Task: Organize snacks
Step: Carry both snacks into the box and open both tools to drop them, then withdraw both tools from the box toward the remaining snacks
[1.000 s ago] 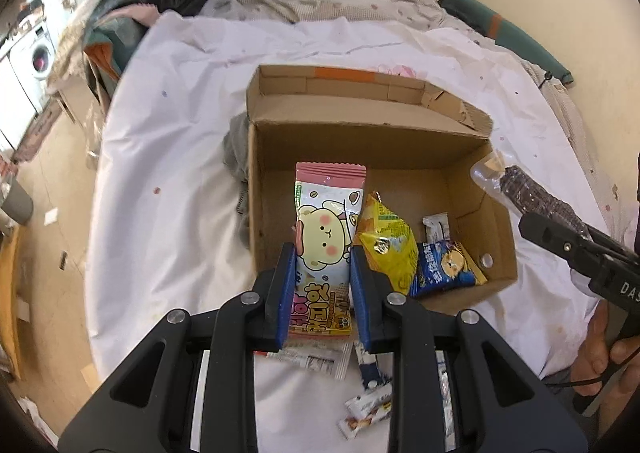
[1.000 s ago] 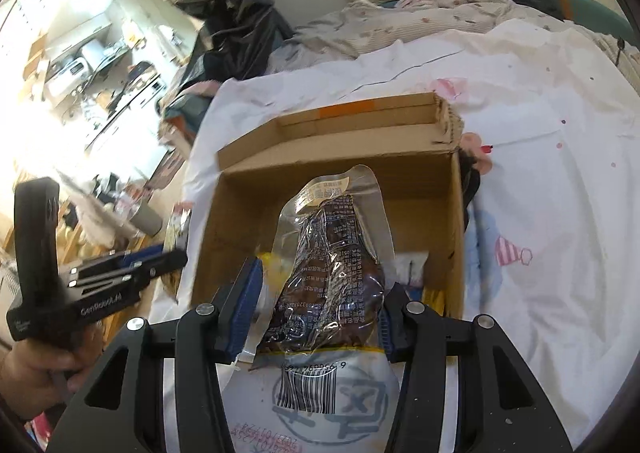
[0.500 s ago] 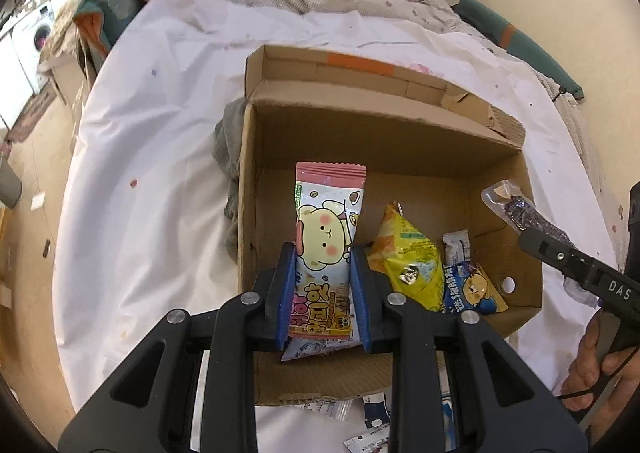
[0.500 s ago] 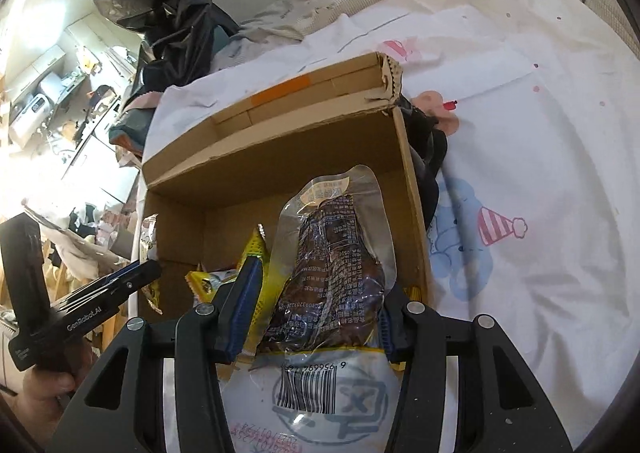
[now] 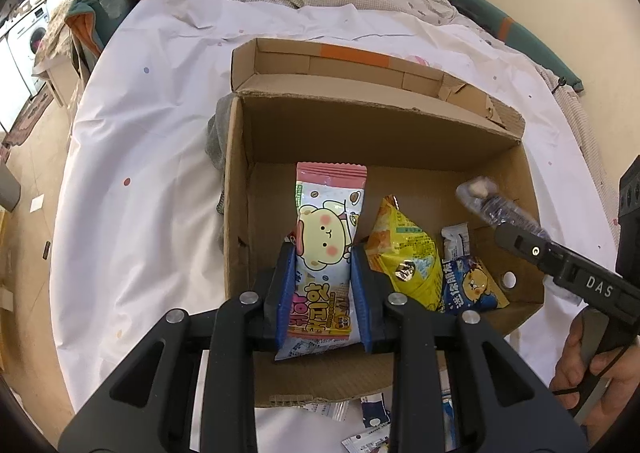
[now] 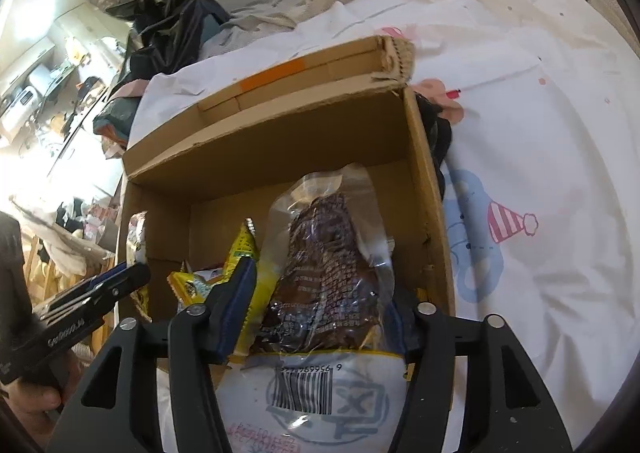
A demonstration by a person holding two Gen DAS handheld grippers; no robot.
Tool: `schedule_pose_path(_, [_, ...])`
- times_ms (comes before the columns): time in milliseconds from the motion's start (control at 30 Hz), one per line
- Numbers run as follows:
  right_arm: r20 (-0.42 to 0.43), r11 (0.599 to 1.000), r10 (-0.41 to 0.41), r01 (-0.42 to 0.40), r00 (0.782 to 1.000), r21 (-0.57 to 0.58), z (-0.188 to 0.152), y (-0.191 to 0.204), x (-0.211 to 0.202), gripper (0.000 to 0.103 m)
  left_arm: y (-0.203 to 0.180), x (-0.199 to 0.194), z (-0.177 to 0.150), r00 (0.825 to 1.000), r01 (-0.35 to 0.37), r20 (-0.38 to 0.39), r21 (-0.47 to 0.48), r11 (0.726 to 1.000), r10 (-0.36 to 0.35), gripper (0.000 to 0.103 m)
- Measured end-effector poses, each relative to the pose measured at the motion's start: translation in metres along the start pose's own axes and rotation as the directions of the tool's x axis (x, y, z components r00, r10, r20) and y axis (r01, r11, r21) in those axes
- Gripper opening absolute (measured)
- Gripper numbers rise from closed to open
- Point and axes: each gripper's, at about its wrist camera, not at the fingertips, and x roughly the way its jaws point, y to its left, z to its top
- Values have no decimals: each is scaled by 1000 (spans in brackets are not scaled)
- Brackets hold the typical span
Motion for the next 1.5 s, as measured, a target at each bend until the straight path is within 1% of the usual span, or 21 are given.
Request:
schedule_pose_path(33, [-8,1000,3,-3,1000,10,1,-1,1,67,-1,0,0,1000,8,-8,0,1000,-8,34])
schedule_pose_path(67, [-12,1000,12,-12,1000,20,1,-3,1,68,-2,0,0,1000,25,-16,1,1000,-25,46])
schedule_pose_path(100, [-10,999,23,-23,1000,24,1,-3,1,75,-3,0,0,999,30,-19,3,1000,-29,59])
schedule_pose_path(133, [-5,999,28,-28,1000,23,2,-3,-1,82,-3,-2,0,1000,26,-16,5,1000,-26,65])
schedule_pose_path(167, [4,1000,24,-24,1000,17,2,-2,-2,85,-4,-4,0,1000,18,-4,8,1000,-18,73])
schedule_pose_path(200, [9,1000,20,-20,1000,15,2,-2,-3,87,-5,-6,0,1000,12,8,12,1000,-12,78])
schedule_pose_path(267, [8,1000,23,-23,1000,15,2,-2,-3,87,-7,-10,0,1000,-4,29,30,1000,3,79])
schedule_pose_path(367, [-3,999,27,-27,1000,23,2,-3,-1,87,-10,-11,0,999,-13,37,48,999,11,79])
schedule_pose_path(533, [-10,999,30,-30,1000,14,3,-2,0,87,-9,-11,-1,1000,-10,30,43,999,9,79])
schedule_pose_path(667, [-9,1000,29,-29,1000,-2,4,1,-2,87,-7,-11,-2,999,-23,37,45,999,21,79])
schedule_pose_path(867, [12,999,50,-50,999,-9,1,7,-16,87,1,-25,-9,998,8,60,5,1000,-9,79])
schedule_pose_path(933, [22,998,53,-53,998,-15,-1,8,-24,87,4,-29,-12,998,22,56,-4,1000,-22,79])
schedule_pose_path(1100, [43,998,69,-69,997,-7,-11,8,-50,87,12,-44,-21,998,33,54,-13,999,-32,79])
schedule_pose_path(1267, [55,997,77,-77,996,-11,-27,6,-74,87,20,-61,-33,998,25,62,-29,999,-24,79])
schedule_pose_path(1500, [35,996,80,-82,996,48,-58,-7,-91,87,29,-71,-58,999,10,39,-46,999,-8,79])
